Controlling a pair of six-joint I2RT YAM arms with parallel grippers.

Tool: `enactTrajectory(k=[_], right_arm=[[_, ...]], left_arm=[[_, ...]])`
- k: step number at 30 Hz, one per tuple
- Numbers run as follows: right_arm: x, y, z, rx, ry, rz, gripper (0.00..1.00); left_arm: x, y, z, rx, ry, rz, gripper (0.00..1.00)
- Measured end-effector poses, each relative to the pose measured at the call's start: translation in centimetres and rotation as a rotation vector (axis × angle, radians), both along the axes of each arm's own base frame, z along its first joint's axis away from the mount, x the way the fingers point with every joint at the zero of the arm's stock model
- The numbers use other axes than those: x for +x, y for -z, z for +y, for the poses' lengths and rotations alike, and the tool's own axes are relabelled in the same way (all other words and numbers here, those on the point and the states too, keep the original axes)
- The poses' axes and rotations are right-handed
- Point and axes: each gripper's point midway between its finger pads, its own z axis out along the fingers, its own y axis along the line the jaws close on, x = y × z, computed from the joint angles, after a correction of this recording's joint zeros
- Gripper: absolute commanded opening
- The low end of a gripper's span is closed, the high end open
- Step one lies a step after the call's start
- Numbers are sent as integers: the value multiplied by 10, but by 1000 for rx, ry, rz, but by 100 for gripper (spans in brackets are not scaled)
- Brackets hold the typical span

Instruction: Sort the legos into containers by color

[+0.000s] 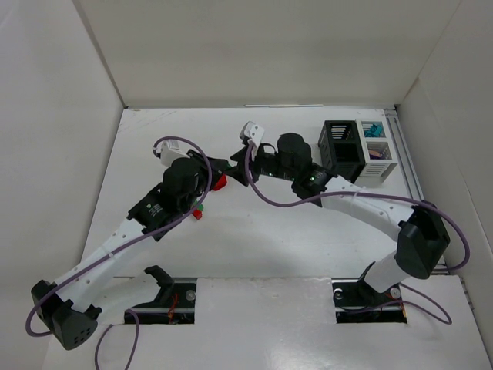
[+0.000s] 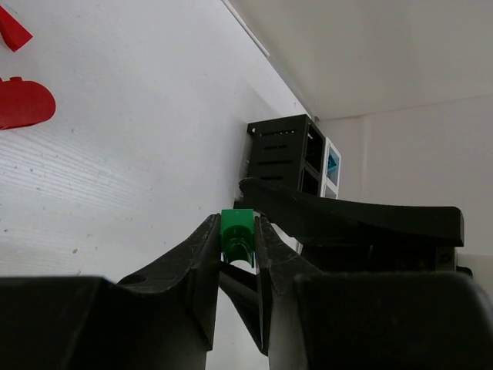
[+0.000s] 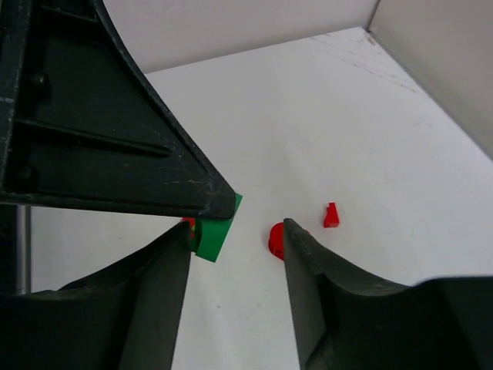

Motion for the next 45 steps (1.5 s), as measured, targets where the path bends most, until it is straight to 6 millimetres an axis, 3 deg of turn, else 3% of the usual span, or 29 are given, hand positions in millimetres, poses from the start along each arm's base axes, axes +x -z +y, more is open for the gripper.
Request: enactTrajectory(k=[2, 5, 8, 11, 18, 23, 27, 31, 32, 35, 38, 42, 45], right_arm=[[-1, 2, 1, -1, -9, 8, 42], [-3, 1, 3, 3, -25, 13, 36], [-5, -2, 4, 11, -33, 16, 9], [-2, -4, 2, 19, -30, 26, 2], [-1, -6, 1, 17, -33, 16, 0], [-3, -7, 1, 19, -57, 9, 0], [3, -8, -5, 22, -62, 10, 0], [25, -7, -24, 21, -19, 10, 0], [32, -5, -31, 19, -1, 13, 0], [62, 8, -66, -9, 85, 30, 0], [105, 28, -128, -85, 254, 60, 0], [148, 45, -222, -213, 518, 107, 0], [173, 38, -278, -286, 681, 114, 0]], left_arm=[[0, 0, 0, 1, -3, -1, 15], [1, -2, 0, -4, -6, -10, 15], [3, -6, 0, -13, -10, -23, 15], [5, -9, -2, -16, -6, -33, 15], [8, -8, -4, -1, -2, -39, 27], [10, -2, -5, 30, 4, -25, 70], [9, 0, -3, 47, 0, -14, 79], [9, -3, 2, 65, -22, -9, 92], [9, -4, 5, 71, -32, -7, 100], [11, 0, 15, 108, -68, 17, 100], [21, 17, 28, 166, -105, 78, 100], [47, 67, 55, 283, -147, 224, 100], [53, 108, 60, 370, -129, 337, 100]])
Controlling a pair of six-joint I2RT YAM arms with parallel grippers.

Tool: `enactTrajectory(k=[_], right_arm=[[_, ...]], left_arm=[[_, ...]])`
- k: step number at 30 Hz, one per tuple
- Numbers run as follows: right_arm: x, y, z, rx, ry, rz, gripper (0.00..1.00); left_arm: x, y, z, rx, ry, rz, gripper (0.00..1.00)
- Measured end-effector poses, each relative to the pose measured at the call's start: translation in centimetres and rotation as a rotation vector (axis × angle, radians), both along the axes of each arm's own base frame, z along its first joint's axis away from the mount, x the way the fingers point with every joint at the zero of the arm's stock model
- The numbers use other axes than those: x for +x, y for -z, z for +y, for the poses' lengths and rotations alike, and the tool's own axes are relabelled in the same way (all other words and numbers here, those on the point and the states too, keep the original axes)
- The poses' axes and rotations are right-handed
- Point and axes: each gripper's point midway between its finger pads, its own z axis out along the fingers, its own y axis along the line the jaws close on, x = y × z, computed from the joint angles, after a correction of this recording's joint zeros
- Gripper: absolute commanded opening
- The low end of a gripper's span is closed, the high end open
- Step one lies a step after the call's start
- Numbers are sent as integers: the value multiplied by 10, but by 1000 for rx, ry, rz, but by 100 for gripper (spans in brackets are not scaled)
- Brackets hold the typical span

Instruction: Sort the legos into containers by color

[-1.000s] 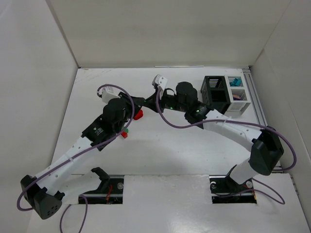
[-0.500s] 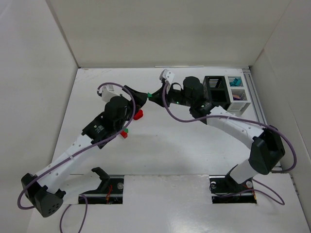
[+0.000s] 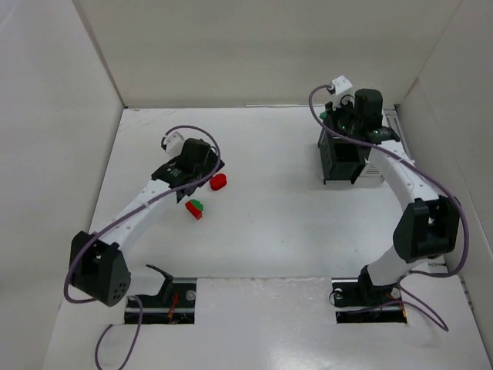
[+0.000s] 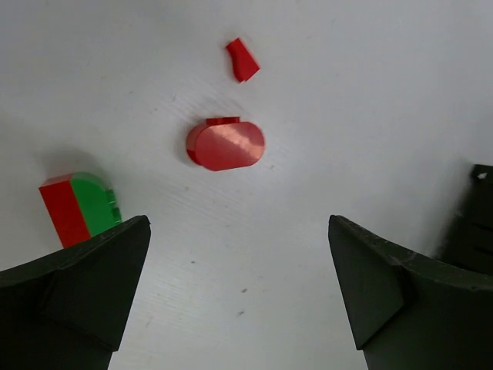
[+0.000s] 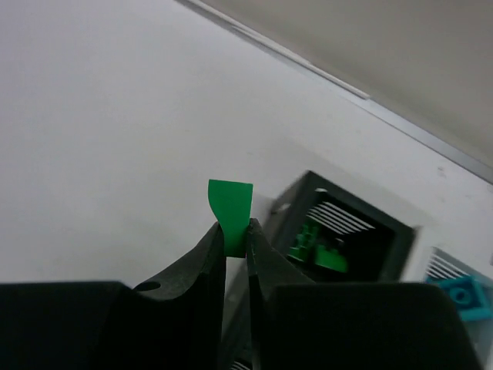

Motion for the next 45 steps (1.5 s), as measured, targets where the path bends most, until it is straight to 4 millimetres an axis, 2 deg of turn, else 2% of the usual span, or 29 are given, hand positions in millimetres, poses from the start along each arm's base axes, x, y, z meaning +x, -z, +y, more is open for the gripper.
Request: enactTrajectory(k=[3, 5, 8, 11, 15, 17, 20, 22, 24, 27, 34, 37, 40, 41, 43, 44, 45], right_arm=[[25, -8, -41, -64, 117, 6, 0], [39, -4, -65, -104, 175, 34, 0], [52, 15, -90, -156, 234, 97, 0], [54, 43, -105, -194, 260, 184, 0], [46, 73, -109, -225, 257, 282, 1], [42, 77, -109, -232, 253, 304, 15], [42, 77, -109, -232, 253, 303, 30], [41, 78, -109, -236, 252, 305, 34], [41, 77, -109, -236, 252, 303, 46], [41, 78, -110, -239, 251, 305, 56], [38, 77, -110, -243, 254, 307, 59], [29, 72, -109, -237, 243, 296, 60], [20, 58, -103, -221, 208, 249, 63], [16, 52, -100, -213, 192, 232, 76], [10, 40, -94, -194, 160, 182, 88], [7, 36, -90, -183, 140, 163, 99], [4, 31, -86, -173, 121, 141, 99]], left_arm=[[-1, 29, 1, 54, 22, 102, 100], [3, 41, 5, 72, 21, 148, 100], [9, 55, 16, 82, 0, 196, 100], [8, 64, 24, 82, -15, 236, 100], [5, 68, 28, 82, -20, 260, 100], [2, 71, 28, 84, -20, 272, 100], [-6, 81, 32, 92, -27, 305, 100], [-13, 89, 36, 98, -36, 332, 100], [-21, 98, 42, 105, -48, 363, 100], [-30, 109, 50, 113, -65, 403, 100], [-41, 117, 56, 116, -80, 432, 100], [-41, 114, 56, 116, -71, 417, 100], [-30, 101, 49, 109, 6, 343, 97], [-24, 95, 43, 99, 52, 306, 97], [-11, 83, 29, 87, 158, 225, 97], [-6, 77, 20, 84, 216, 187, 97], [-1, 73, 9, 81, 284, 149, 97]])
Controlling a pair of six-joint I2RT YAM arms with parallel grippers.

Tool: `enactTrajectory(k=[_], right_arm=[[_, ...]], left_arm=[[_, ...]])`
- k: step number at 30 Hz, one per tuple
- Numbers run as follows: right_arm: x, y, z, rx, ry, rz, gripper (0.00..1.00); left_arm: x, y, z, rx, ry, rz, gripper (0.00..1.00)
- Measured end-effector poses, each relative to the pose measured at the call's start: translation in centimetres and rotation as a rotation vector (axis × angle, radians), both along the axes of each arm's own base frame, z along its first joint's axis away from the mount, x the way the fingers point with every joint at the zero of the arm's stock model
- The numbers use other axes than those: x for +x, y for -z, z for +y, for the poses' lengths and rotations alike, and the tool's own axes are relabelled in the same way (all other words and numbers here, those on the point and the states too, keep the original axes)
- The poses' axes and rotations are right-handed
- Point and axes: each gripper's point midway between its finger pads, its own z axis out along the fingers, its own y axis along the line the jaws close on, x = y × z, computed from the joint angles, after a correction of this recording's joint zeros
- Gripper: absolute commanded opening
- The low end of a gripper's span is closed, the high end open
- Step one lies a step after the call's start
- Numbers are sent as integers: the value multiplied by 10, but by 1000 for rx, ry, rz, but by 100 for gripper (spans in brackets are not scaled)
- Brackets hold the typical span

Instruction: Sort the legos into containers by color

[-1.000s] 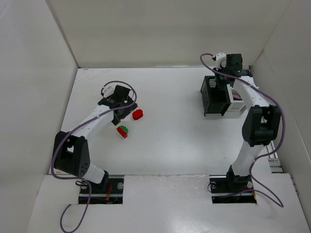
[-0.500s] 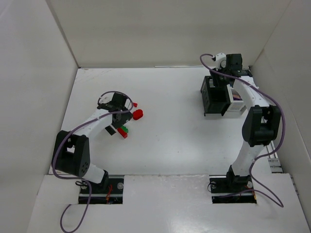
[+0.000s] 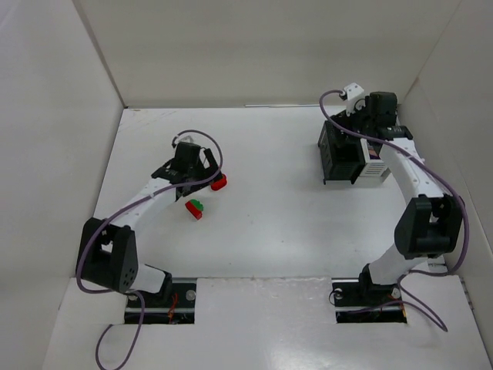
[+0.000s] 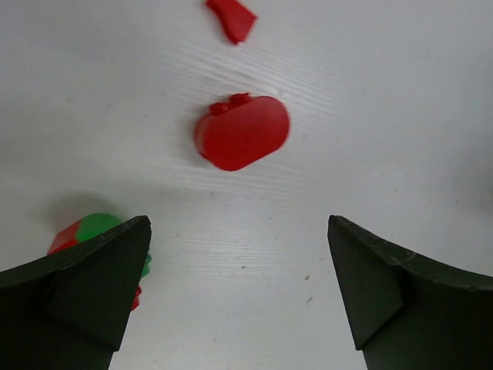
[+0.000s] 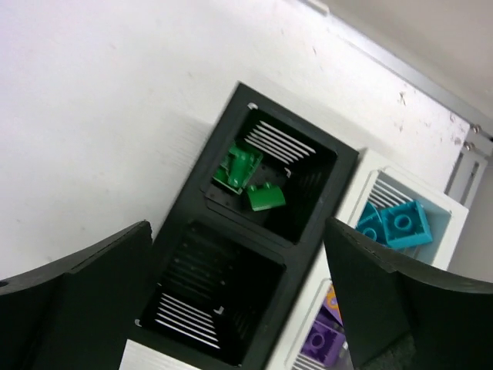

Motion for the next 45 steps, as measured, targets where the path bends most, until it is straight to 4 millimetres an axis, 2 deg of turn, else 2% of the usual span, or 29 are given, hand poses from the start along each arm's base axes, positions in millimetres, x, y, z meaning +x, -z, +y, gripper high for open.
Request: enactTrajectory(k=[3, 6, 13, 19, 25, 26, 27, 34, 38, 41, 43, 45], right_arm=[[-4, -8, 10, 29, -54, -52, 99], [-10, -7, 20, 61, -104, -69, 99], [-23, -8, 33, 101, -170, -100, 99], [-32, -34, 34, 105, -178, -190, 99], [-42, -45, 34, 111, -175, -227, 99], [-44, -45, 34, 113, -173, -230, 99], [-46, -46, 33, 115, -170, -231, 99], [-58, -54, 30, 123, -148, -255, 99], [-62, -55, 32, 138, -148, -255, 99], [-66, -54, 32, 149, -145, -256, 99], [-71, -54, 31, 155, -132, -261, 99], [-82, -55, 24, 151, -86, -272, 99]], left_arm=[[9, -2, -22, 3, 137, -41, 97], [20, 8, -35, 32, 219, -42, 97], [35, 51, -29, 147, 266, 30, 95], [48, 64, -29, 222, 280, 42, 88], [61, 67, -49, 310, 303, 15, 66], [60, 68, -52, 320, 310, 17, 57], [58, 69, -53, 330, 312, 19, 53], [57, 70, -47, 363, 286, 27, 23], [56, 70, -47, 363, 271, 31, 16], [51, 69, -55, 367, 285, 33, 13], [46, 65, -67, 370, 313, 32, 13], [43, 52, -92, 356, 365, 5, 13]])
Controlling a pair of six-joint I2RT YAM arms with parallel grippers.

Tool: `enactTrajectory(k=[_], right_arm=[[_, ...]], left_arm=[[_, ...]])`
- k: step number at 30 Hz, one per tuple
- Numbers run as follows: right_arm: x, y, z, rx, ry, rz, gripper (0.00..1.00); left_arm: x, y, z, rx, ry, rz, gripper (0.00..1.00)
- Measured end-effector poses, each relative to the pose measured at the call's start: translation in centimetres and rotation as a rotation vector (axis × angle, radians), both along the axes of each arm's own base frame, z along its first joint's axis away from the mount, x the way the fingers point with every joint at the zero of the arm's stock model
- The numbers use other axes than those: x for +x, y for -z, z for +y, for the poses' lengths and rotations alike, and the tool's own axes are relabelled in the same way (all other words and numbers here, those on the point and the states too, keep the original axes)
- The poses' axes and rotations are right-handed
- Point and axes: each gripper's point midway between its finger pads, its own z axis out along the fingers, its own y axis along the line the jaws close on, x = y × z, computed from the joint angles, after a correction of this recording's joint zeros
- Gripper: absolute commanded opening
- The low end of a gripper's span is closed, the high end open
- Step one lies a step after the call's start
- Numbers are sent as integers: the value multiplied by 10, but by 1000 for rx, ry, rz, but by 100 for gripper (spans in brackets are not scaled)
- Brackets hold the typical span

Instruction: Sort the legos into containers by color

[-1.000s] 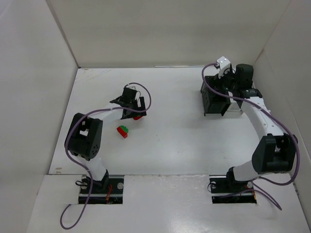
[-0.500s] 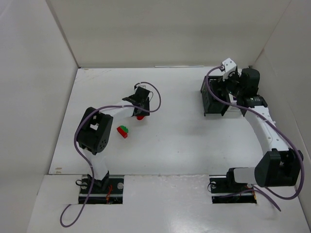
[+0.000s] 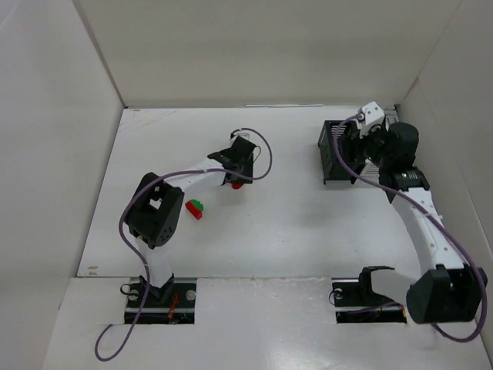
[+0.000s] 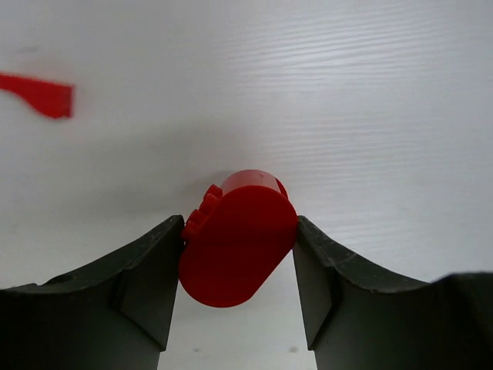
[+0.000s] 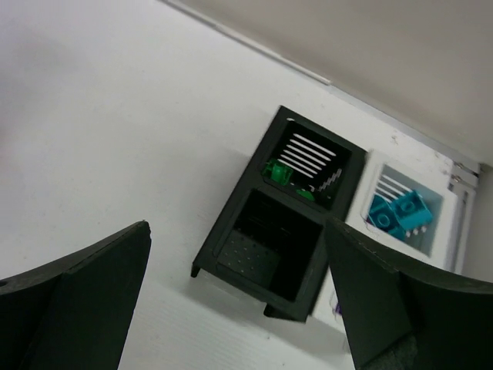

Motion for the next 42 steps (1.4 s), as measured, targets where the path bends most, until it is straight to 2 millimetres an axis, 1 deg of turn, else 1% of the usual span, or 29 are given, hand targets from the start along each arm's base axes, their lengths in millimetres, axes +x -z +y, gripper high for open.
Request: enactTrajectory(k=[1, 2, 5, 7, 9, 11, 12, 14, 15, 16, 18, 19, 21, 24, 27, 29, 32, 37, 38, 39, 42], right_arm=[[-6, -2, -5, 5, 35, -9, 99], [-14, -6, -9, 13, 63, -22, 99], [-38, -26, -29, 41, 188, -93, 99], [-56, -39, -43, 66, 279, -142, 99], [-76, -51, -56, 106, 371, -174, 99], [-93, -62, -70, 135, 458, -208, 99], [-101, -67, -75, 146, 490, -226, 99], [-113, -74, -83, 165, 536, -251, 99], [-119, -77, -86, 173, 556, -266, 99], [-123, -79, -89, 179, 573, -275, 99], [-129, -81, -95, 185, 608, -285, 99], [-131, -81, -97, 187, 622, -285, 99], [-133, -77, -100, 184, 644, -272, 99], [-134, -73, -103, 179, 663, -258, 99], [-136, -73, -105, 179, 675, -258, 99], [-137, -73, -106, 178, 680, -259, 99], [-137, -73, -107, 177, 685, -259, 99], [-137, -73, -107, 175, 687, -259, 99], [-137, -72, -107, 175, 686, -258, 99], [-137, -72, -107, 175, 686, -258, 99], [-136, -72, -107, 174, 686, -256, 99]], left_arm=[[0, -10, -16, -16, 33, -17, 13], [0, -24, -36, -44, 73, -43, 13], [0, -76, -98, -142, 196, -145, 14], [-1, -121, -142, -221, 280, -228, 14], [-1, -171, -186, -312, 357, -311, 14], [4, -215, -224, -404, 417, -393, 20], [7, -231, -239, -438, 440, -423, 21], [15, -248, -266, -491, 482, -460, 23], [19, -251, -278, -511, 501, -471, 25], [22, -249, -290, -527, 520, -475, 26], [24, -233, -309, -543, 555, -453, 28], [24, -219, -315, -540, 568, -431, 30], [25, -192, -322, -535, 578, -384, 30], [24, -163, -332, -536, 584, -340, 28], [26, -149, -340, -554, 578, -326, 28], [27, -146, -344, -577, 575, -324, 28], [28, -148, -349, -609, 574, -328, 30], [31, -160, -355, -657, 566, -361, 36], [31, -162, -356, -665, 564, -366, 39], [32, -164, -356, -671, 562, -371, 46], [34, -168, -358, -685, 558, -386, 61]])
